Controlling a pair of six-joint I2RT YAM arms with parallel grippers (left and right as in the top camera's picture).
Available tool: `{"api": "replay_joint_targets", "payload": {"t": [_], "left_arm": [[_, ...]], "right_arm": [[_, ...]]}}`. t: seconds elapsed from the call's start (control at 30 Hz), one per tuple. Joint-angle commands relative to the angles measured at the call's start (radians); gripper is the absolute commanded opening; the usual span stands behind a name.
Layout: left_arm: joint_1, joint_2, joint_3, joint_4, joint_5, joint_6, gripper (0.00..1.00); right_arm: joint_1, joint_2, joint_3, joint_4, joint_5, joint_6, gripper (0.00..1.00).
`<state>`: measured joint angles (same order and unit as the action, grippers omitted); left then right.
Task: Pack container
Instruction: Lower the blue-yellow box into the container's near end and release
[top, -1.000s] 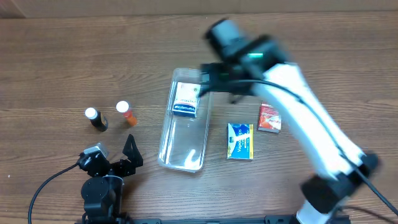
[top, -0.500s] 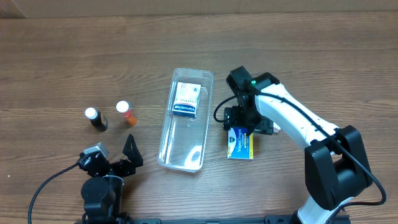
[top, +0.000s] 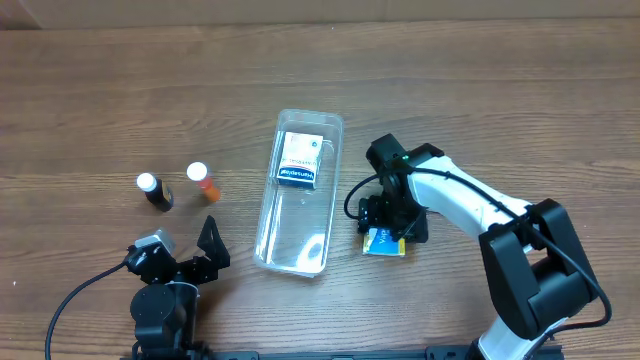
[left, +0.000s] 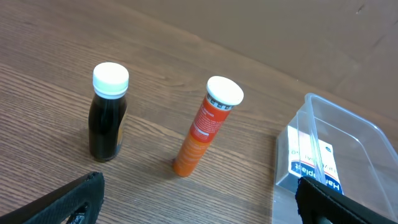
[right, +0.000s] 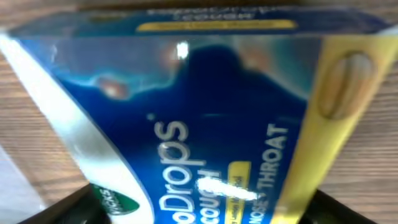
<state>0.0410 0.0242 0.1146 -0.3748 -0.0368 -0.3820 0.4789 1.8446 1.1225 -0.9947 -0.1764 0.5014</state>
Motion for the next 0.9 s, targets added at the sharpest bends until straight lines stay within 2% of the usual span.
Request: {"api": "replay_joint_targets", "payload": {"t": [0.0,0.13,0.27,0.37,0.47,0.6,0.7,0.87], "left_arm": [[-0.002,-0.005,-0.003,0.002,0.004,0.004,1.0],[-0.002,-0.005,-0.003,0.002,0.004,0.004,1.0],[-0.002,-0.005,-0.003,0.002,0.004,0.004,1.0],[-0.002,-0.005,-0.003,0.002,0.004,0.004,1.0],[-0.002,-0.005,-0.003,0.002,0.004,0.004,1.0],[-0.002,-0.005,-0.003,0.002,0.004,0.004,1.0],[-0.002,-0.005,-0.003,0.002,0.004,0.004,1.0],[-0.002,-0.005,-0.003,0.002,0.004,0.004,1.0]], "right_arm": [[0.003,-0.027,-0.002,0.024,0.045,-0.001,0.79],[0.005,-0.05,0.141,-0.095,0.124,-0.001,0.77],[0.021,-0.092,0.438,-0.272,0.124,0.009,0.76],[0.085,-0.097,0.575,-0.298,0.124,0.076,0.75],[0.194,-0.087,0.583,-0.237,0.124,0.208,0.76],[0.295,-0.013,0.561,-0.158,0.142,0.286,0.76],[0.327,0.058,0.522,-0.079,0.122,0.316,0.77],[0.331,0.128,0.521,-0.058,0.023,0.364,0.77]]}}
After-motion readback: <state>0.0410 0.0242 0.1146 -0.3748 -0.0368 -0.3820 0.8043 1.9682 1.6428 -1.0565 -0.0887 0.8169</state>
